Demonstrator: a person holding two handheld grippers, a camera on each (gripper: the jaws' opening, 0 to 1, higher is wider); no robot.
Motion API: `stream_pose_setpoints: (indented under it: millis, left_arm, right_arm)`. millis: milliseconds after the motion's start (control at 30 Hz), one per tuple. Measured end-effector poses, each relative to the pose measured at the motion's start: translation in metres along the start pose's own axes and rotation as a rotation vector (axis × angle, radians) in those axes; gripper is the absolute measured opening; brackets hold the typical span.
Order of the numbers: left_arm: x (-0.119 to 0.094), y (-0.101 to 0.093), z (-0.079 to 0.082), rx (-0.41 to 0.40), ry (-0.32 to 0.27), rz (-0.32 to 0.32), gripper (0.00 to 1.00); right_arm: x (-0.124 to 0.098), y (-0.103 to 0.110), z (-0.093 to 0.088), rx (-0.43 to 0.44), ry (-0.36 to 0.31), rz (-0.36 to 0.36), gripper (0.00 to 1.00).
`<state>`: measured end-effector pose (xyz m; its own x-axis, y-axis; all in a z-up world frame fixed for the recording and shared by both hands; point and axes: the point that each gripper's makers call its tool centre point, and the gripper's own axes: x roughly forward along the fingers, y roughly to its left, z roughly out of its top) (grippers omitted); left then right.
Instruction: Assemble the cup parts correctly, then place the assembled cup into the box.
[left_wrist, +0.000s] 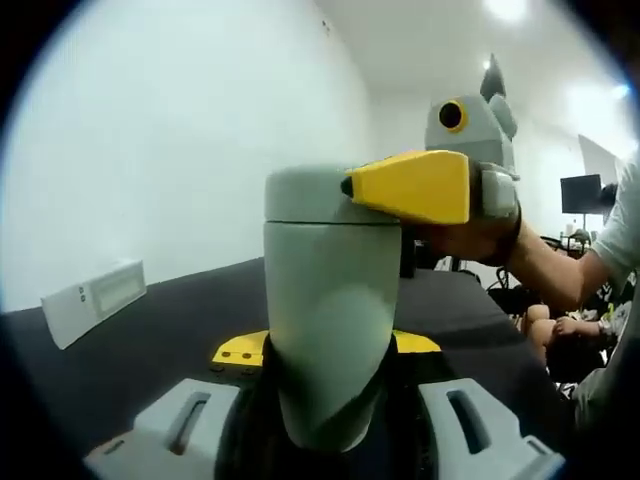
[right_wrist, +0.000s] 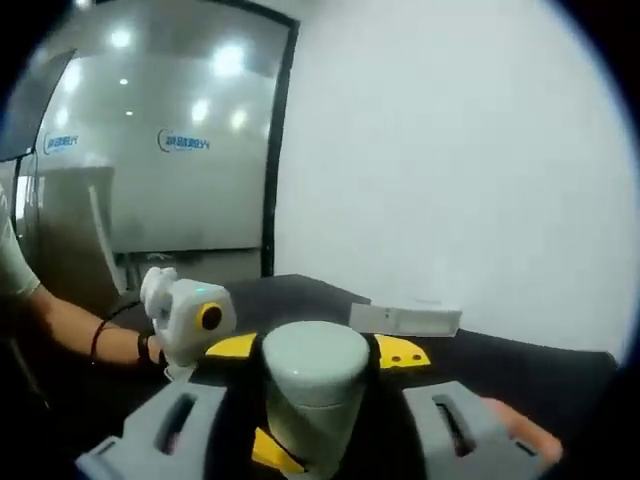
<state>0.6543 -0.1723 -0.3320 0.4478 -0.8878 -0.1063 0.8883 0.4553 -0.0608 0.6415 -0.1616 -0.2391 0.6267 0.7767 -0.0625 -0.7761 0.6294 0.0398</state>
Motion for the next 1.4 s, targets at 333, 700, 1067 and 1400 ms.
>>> stream_pose_setpoints:
  millis: [333, 700, 1067, 1400]
  left_arm:
    - [-0.064, 0.021, 0.01, -0.108, -0.074, 0.039, 0.51]
    - [-0.102, 0.1, 0.028, -0.067, -0.121, 0.261, 0.5]
    - [-0.099, 0.214, 0.011, -0.11, -0.119, 0.353, 0.38]
    - [-0.08, 0.271, -0.012, -0.107, -0.072, 0.352, 0.33]
  right_arm:
    - [-0.057, -0.047, 0.045, 0.222, -0.257, -0.001, 0.47]
    - [-0.049, -0.111, -0.052, 0.144, -0.142, -0.231, 0.4]
    - [-0.051, -0.137, -0.09, 0.139, -0.148, -0.287, 0.33]
    - [-0.052, -0.144, -0.096, 0.173, -0.143, -0.303, 0.33]
